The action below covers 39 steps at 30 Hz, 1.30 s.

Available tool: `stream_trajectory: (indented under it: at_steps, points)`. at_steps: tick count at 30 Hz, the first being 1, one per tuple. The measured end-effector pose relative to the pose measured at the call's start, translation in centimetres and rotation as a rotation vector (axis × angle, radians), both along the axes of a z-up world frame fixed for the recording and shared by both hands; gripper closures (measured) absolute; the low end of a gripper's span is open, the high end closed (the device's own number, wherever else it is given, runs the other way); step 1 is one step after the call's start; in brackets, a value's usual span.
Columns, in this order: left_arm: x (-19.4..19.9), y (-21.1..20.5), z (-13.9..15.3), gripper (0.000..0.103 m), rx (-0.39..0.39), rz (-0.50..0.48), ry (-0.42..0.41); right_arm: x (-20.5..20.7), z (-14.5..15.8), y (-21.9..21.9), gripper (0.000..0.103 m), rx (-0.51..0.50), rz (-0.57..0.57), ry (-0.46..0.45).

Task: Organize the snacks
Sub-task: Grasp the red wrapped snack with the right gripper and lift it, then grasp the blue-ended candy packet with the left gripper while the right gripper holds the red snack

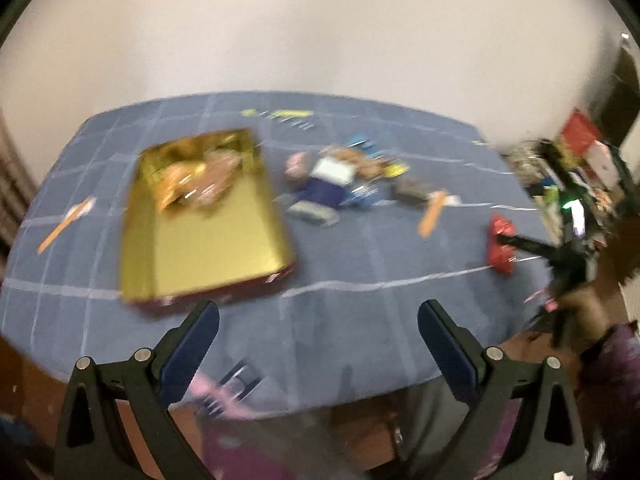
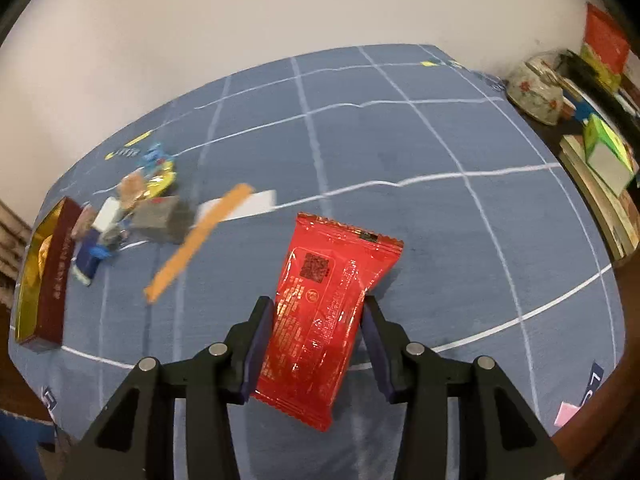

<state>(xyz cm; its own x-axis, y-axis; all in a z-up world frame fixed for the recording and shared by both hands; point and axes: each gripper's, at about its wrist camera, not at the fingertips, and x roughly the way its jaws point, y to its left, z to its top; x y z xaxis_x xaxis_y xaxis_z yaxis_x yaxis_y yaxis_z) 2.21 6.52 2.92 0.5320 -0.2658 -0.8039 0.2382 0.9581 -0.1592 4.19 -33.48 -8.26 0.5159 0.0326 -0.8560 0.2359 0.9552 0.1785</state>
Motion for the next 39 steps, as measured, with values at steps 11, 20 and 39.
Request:
stream_trajectory:
  at_steps: [11,20,39]
  points:
    - [8.6,-9.0,-0.6,0.005,0.009,-0.213,0.027,-0.5,-1.9,-2.3,0.057,0.021,-0.028,-0.072]
    - [15.3,-10.4,-6.6,0.067,-0.004,-0.249,0.196,-0.8,-2.2,-2.4,0.057,0.045,-0.003,-0.118]
    - [20.3,-12.3,-11.5,0.065,0.151,-0.291,0.279,-0.8,-2.3,-2.9,0.055,0.098,-0.002,-0.136]
